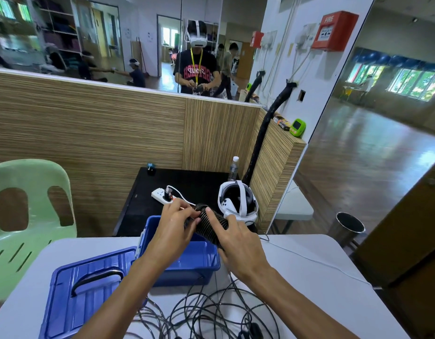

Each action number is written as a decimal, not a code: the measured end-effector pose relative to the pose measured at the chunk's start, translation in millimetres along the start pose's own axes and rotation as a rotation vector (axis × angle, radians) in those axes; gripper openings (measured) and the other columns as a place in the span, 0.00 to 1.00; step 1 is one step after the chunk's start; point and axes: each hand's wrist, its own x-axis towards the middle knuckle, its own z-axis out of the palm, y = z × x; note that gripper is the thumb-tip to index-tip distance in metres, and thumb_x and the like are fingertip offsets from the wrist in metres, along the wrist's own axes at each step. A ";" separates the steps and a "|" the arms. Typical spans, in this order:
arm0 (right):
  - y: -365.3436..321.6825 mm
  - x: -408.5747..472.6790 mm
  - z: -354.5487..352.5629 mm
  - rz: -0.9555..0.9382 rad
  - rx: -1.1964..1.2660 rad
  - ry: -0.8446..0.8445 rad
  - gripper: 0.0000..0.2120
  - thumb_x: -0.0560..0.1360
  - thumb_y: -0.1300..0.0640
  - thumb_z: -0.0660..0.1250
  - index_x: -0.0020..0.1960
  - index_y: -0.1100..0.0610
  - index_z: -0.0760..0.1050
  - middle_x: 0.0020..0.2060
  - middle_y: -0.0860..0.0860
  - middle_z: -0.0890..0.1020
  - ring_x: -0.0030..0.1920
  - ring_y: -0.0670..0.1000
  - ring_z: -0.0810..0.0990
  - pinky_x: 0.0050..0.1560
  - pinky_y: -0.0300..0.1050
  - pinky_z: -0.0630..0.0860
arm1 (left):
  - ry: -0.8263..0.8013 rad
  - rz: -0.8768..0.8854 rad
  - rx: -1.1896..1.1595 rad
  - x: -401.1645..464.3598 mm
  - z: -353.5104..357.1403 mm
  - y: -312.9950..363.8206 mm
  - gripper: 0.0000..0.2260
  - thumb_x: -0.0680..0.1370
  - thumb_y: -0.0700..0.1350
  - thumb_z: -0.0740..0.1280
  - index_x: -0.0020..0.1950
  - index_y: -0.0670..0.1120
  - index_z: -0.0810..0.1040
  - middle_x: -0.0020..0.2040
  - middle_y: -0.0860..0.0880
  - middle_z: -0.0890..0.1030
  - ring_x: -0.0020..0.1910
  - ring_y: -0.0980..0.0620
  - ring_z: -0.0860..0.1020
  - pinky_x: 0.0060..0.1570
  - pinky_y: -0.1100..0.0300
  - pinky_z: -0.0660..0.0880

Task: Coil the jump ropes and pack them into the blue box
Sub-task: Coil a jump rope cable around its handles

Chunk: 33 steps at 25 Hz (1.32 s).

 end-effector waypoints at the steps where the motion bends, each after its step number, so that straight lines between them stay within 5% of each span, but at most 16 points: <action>1: 0.2 0.8 -0.4 -0.002 -0.003 0.008 0.48 0.60 0.56 0.81 0.76 0.51 0.63 0.42 0.56 0.75 0.33 0.55 0.75 0.19 0.45 0.69 | -0.003 -0.001 0.002 1.0 -0.4 -1.1 0.06 0.75 0.40 0.71 0.52 0.43 0.84 0.49 0.50 0.75 0.50 0.53 0.70 0.51 0.61 0.73; 7: -1.1 2.4 1.9 -0.007 -0.016 0.020 0.48 0.58 0.56 0.82 0.75 0.52 0.66 0.40 0.55 0.74 0.32 0.54 0.75 0.19 0.42 0.64 | -0.049 0.016 0.039 1.4 -7.2 -6.8 0.06 0.76 0.42 0.71 0.51 0.47 0.84 0.48 0.53 0.76 0.47 0.55 0.69 0.50 0.65 0.68; 13: -2.2 2.0 6.4 -0.023 -0.039 0.001 0.49 0.57 0.59 0.81 0.75 0.52 0.66 0.40 0.56 0.74 0.32 0.54 0.74 0.19 0.44 0.65 | -0.092 0.185 0.346 5.0 -13.6 4.1 0.01 0.71 0.41 0.73 0.41 0.45 0.83 0.50 0.48 0.76 0.45 0.46 0.72 0.42 0.54 0.75; 20: -7.8 6.8 6.2 -0.045 -0.052 0.022 0.48 0.56 0.62 0.80 0.74 0.53 0.69 0.38 0.55 0.73 0.30 0.53 0.70 0.21 0.42 0.57 | -0.154 -0.008 0.297 17.1 -9.0 17.4 0.04 0.71 0.36 0.68 0.37 0.41 0.78 0.40 0.47 0.75 0.41 0.49 0.72 0.37 0.60 0.62; 27: -0.6 1.7 11.6 -0.026 -0.041 0.004 0.50 0.56 0.62 0.81 0.75 0.53 0.65 0.42 0.57 0.75 0.33 0.54 0.74 0.21 0.43 0.65 | -0.319 -0.067 0.511 2.5 3.6 30.0 0.11 0.75 0.32 0.64 0.55 0.43 0.72 0.55 0.48 0.73 0.53 0.47 0.77 0.35 0.60 0.67; 33: -0.5 -1.2 14.1 -0.028 -0.046 0.017 0.47 0.58 0.61 0.80 0.74 0.55 0.66 0.42 0.58 0.75 0.34 0.55 0.75 0.22 0.45 0.67 | -0.422 -0.050 0.474 15.3 1.1 27.1 0.08 0.76 0.37 0.64 0.54 0.44 0.70 0.52 0.45 0.77 0.44 0.45 0.77 0.38 0.57 0.66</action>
